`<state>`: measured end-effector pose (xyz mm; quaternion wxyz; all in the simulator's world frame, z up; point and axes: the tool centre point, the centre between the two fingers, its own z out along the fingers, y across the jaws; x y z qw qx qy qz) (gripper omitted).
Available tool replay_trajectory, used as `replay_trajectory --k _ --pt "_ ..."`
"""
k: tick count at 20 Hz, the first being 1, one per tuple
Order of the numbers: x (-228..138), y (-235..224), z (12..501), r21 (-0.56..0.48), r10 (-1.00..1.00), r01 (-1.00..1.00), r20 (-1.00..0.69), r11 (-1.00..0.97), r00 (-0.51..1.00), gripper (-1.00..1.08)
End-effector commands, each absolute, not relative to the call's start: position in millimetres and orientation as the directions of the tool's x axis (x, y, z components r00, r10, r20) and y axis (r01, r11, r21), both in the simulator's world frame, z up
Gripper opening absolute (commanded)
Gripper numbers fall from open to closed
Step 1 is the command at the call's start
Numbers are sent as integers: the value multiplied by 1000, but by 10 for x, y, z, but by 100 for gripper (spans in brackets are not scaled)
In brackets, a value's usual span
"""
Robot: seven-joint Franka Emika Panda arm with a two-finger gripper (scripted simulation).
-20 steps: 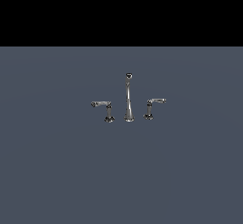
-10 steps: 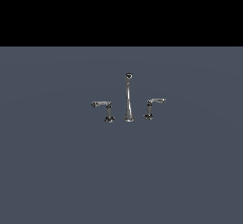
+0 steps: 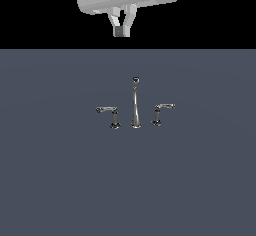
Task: Turn on the faucet by rotating a designated handle.
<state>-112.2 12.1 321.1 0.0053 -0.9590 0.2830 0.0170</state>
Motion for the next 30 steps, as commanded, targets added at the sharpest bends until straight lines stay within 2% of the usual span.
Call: replay_trajectory --k 1,15,30 --pt "-962 86 3053 -1 -590 -590 -33 -807 807 -100" --pt "-129 -305 2194 2 -810 -810 -21 -586 586 -100" --pt "629 -1081 1253 4 -965 -965 -3 -263 263 -100"
